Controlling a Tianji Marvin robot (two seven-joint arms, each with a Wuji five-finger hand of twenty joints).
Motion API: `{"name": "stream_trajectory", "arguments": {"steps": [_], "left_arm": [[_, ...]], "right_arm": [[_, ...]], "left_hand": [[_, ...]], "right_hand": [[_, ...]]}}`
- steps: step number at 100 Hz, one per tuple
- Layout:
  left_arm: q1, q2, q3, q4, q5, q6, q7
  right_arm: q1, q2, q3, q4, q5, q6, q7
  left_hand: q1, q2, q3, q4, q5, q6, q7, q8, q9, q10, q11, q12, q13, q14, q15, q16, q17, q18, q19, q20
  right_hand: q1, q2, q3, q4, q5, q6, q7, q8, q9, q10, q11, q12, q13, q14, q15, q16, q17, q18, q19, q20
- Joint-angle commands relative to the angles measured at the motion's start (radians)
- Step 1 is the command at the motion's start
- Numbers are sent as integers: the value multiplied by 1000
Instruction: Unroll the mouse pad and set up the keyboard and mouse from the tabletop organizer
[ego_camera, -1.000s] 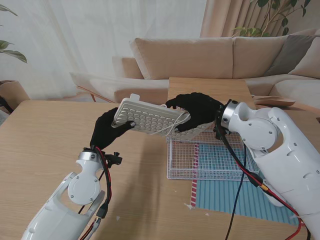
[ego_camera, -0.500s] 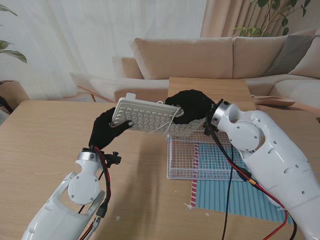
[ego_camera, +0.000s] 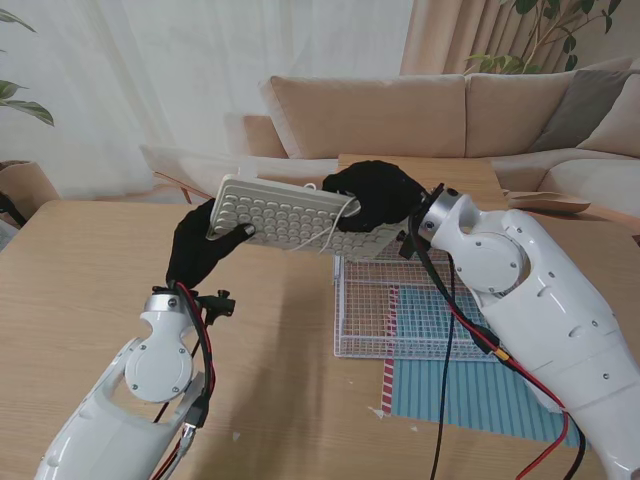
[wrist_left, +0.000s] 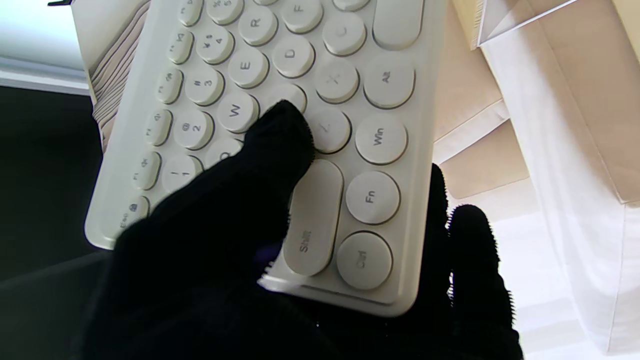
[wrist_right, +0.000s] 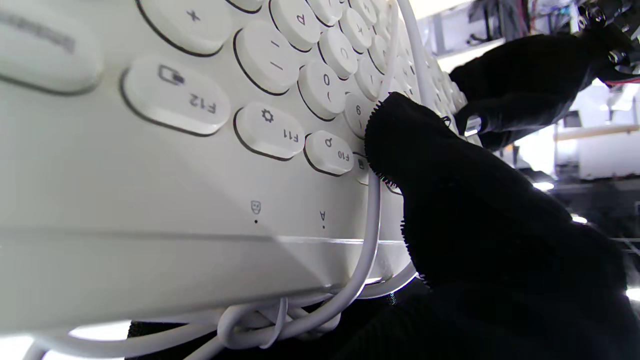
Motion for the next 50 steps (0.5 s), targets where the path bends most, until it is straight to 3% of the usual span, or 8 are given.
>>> {"name": "stream_trajectory", "arguments": {"steps": [1,22,33,50], "left_arm": [[5,-5,-3,-27,-7,0,-11],[29,-5,-30,-52,-20,-3,-5],[60,0,-59,-68,-28,-3,-16],[111,5,-109,-80,-41,-16,-27]], "right_arm": [[28,-21,-6,-37,12,-15,1],[76,-30,-41,-34,57,-14,3],[102,-34,-72,-22,82,-16,8],[136,-49,-138,14,109,-15,-7]], "left_hand": [[89,103,103,35,30,-101,124,23,27,-52,25,12,-10,-13,7,12,-6,-40,33,8],[89,109,97,35,29,-87,124,18,31,-41,26,13,-9,0,12,12,-9,-25,35,9],[92,120,78,38,21,-81,124,17,25,-29,31,20,-13,15,27,19,-16,29,43,16],[94,123,72,40,19,-77,121,14,24,-23,34,20,-17,20,30,21,-23,32,43,17]], "right_hand": [[146,68,193,24,53,-127,77,49,23,7,2,12,50,-17,64,30,1,2,40,29],[146,68,199,22,53,-129,73,55,24,8,-2,17,51,-21,63,35,12,-6,39,27],[144,70,198,22,51,-131,71,57,24,8,-3,19,54,-26,61,37,21,-9,39,26],[144,73,196,21,50,-131,69,61,25,8,-5,20,60,-28,60,42,28,-11,40,27]]}}
